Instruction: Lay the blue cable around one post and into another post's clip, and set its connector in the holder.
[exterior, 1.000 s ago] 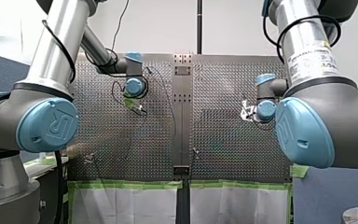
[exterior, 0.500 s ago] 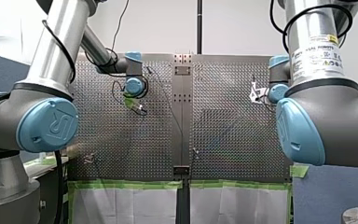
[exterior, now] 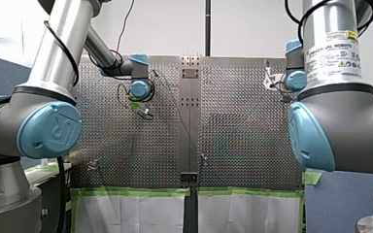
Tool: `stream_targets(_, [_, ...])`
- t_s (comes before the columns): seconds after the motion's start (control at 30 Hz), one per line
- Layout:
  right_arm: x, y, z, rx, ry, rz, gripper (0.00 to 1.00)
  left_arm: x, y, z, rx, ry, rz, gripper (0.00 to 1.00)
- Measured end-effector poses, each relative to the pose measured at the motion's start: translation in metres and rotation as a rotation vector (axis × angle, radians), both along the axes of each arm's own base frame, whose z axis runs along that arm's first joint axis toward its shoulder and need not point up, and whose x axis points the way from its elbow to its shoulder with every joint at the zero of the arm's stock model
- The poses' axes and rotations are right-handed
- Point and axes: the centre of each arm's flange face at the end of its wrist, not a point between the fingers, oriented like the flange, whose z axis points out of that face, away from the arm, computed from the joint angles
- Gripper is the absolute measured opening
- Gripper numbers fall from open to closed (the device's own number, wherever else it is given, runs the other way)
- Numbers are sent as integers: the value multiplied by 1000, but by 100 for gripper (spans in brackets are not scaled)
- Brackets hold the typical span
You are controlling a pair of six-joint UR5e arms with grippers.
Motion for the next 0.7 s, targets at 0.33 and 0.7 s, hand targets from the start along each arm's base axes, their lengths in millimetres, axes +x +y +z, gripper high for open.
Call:
stream_targets(0.33, [-12,-15,-26,37,3,-17,0,0,0,1,1,1,-4,100])
stream_targets(0.7, [-15,-24,-32,43,6,6,0,0,0,1,1,1,-4,100])
